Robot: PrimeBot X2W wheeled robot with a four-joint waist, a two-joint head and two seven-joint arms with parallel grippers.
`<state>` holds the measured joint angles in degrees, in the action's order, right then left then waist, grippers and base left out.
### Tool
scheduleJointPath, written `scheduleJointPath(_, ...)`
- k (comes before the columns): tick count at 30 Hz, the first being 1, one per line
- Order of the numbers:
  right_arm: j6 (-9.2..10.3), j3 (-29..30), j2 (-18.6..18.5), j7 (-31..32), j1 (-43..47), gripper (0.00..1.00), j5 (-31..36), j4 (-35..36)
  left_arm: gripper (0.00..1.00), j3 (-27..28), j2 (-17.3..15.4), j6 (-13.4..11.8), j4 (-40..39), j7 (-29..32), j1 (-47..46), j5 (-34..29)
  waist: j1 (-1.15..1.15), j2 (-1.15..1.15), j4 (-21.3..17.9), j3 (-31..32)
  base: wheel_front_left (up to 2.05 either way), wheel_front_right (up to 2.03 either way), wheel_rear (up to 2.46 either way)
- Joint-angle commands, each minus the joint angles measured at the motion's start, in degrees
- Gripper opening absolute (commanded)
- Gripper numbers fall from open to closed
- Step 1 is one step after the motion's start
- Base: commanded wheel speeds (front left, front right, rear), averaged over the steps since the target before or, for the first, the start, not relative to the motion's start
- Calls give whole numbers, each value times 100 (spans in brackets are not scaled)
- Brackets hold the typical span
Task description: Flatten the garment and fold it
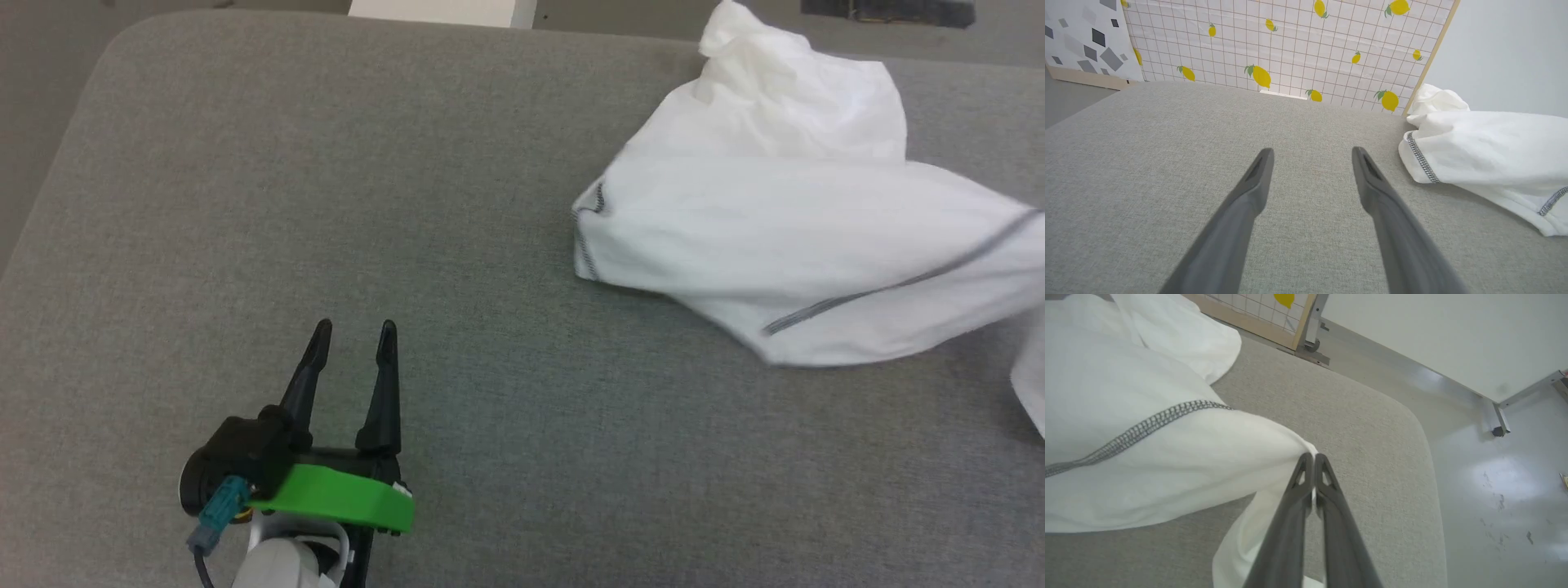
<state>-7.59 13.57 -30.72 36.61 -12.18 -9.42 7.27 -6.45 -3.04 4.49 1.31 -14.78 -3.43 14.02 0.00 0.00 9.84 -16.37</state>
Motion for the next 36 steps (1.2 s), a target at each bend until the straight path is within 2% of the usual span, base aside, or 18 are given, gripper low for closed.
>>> scheduleJointPath(1, 10, 308, 6, 48, 245, 0, 104, -58, 100, 4, 16, 34, -2, -22, 55, -42, 0, 0, -53, 43, 0, 0, 0)
scheduleJointPath(6, 10, 1677, 57, 75, 1112, 0, 720, -552, 100, -11, 16, 71, 36, -22, 136, -75, 0, 0, 12, -15, 0, 0, 0)
scheduleJointPath(9, 10, 2101, 281, -126, 1381, 0, 1050, -893, 100, 23, 16, 90, 55, -22, 171, -105, 0, 0, 27, -42, 0, 0, 0)
scheduleJointPath(10, 10, 2135, 366, -248, 1416, 30, 1154, -1003, 100, 31, 16, 99, 68, -22, 177, -122, 0, 0, 27, -47, 0, 0, 0)
scheduleJointPath(11, 10, 2147, 453, -381, 1383, 98, 1192, -1069, 100, 40, 16, 105, 74, -22, 180, -133, 0, 0, 21, -47, 0, 0, 0)
scheduleJointPath(17, 10, 1783, 958, -1438, 725, 100, 1305, -1078, 100, 51, 0, 143, 105, -22, 173, -211, 0, 0, -108, 87, 0, 0, 0)
scheduleJointPath(23, 10, 1062, 1776, -2330, 364, 100, 1148, 39, 100, 77, -5, 162, 43, -22, 246, -262, 0, 0, -255, 294, 0, 0, 0)
scheduleJointPath(27, 10, 621, 2456, -2744, 651, 100, 1143, 797, 100, 90, -2, 168, -33, -22, 362, -255, 0, 0, -312, 380, 0, 0, 0)
scheduleJointPath(29, 10, 426, 2681, -2993, 938, 100, 1205, 1054, 100, 109, -1, 171, -90, -22, 425, -234, 0, 0, -331, 418, 0, 0, 0)
scheduleJointPath(31, 10, 276, 2769, -3216, 1291, 100, 1231, 1226, 100, 134, 2, 174, -176, -22, 489, -189, 0, 0, -345, 444, 0, 0, 0)
scheduleJointPath(36, 10, 162, 2782, -3766, 1966, 100, 439, 965, 100, 178, 6, 152, -366, -22, 654, -199, 0, 0, -464, 502, 0, 0, 0)
